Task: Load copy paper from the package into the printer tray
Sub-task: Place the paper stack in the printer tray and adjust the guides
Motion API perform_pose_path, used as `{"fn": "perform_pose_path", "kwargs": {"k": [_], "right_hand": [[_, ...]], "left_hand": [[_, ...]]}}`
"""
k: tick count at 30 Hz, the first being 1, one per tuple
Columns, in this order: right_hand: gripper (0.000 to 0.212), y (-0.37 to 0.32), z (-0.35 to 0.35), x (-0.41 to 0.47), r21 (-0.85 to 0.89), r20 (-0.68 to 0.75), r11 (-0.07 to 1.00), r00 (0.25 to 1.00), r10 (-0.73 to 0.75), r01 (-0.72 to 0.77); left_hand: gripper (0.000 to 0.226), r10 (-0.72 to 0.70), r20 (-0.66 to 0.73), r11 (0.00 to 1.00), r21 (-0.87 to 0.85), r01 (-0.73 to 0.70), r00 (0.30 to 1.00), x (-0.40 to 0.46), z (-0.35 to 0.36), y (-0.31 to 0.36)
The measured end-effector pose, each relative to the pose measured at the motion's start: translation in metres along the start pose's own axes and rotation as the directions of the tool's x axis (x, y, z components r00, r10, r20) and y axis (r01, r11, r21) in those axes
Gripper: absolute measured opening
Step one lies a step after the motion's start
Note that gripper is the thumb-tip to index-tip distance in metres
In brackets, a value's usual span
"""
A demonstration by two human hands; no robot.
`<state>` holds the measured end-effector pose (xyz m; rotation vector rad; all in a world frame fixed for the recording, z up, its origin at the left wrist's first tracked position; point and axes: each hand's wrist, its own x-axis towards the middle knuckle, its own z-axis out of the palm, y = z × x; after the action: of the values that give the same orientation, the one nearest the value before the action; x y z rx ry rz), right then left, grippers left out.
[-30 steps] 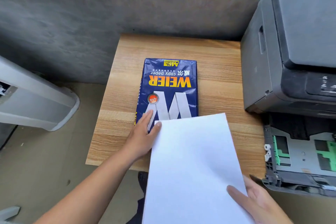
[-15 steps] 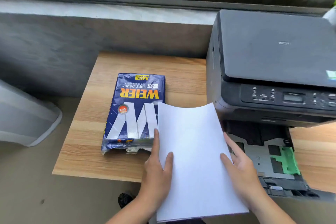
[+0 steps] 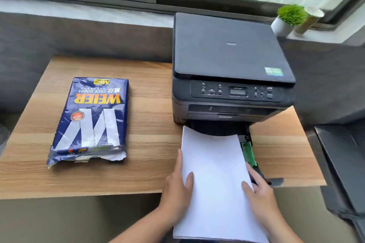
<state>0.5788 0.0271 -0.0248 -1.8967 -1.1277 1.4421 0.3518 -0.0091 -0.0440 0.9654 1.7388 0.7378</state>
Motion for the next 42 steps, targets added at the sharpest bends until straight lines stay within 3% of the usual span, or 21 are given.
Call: {"fn": "perform_pose_path", "kwargs": {"k": [6, 16, 22, 27, 34, 38, 42], "right_hand": [[0.054, 0.000, -0.043, 0.060, -0.014, 0.076, 1.000, 0.997, 0.004, -0.003], [0.055, 0.010, -0.068, 0.133, -0.019, 0.201, 0.999, 0.979, 0.040, -0.037], [0.055, 0.012, -0.075, 0.143, -0.059, 0.192, 0.995, 0.978, 0.085, -0.075], [0.054, 0.024, -0.078, 0.143, -0.074, 0.179, 0.994, 0.979, 0.097, -0.085], [0.043, 0.011, -0.052, 0.159, -0.059, 0.041, 0.997, 0.998, 0.055, -0.053], [0.030, -0.012, -0.038, 0.175, -0.103, -0.168, 0.993, 0.985, 0.030, -0.048], [0.028, -0.025, -0.025, 0.192, -0.118, -0.261, 0.993, 0.965, -0.002, -0.029]], "left_hand": [[0.072, -0.136, -0.085, 0.982, 0.118, 0.145, 0.987, 0.029, 0.052, 0.031], [0.069, -0.229, -0.191, 0.954, 0.150, 0.259, 0.954, 0.058, 0.095, 0.054], [0.070, -0.233, -0.189, 0.935, 0.226, 0.273, 0.954, 0.062, 0.103, 0.050], [0.069, -0.240, -0.167, 0.943, 0.193, 0.270, 0.956, 0.064, 0.107, 0.036], [0.054, -0.245, -0.197, 0.954, 0.125, 0.272, 0.949, 0.062, 0.102, 0.025], [0.054, -0.255, -0.163, 0.960, 0.079, 0.270, 0.953, 0.060, 0.101, 0.024], [0.054, -0.261, -0.149, 0.961, 0.057, 0.272, 0.954, 0.063, 0.102, 0.017]]}}
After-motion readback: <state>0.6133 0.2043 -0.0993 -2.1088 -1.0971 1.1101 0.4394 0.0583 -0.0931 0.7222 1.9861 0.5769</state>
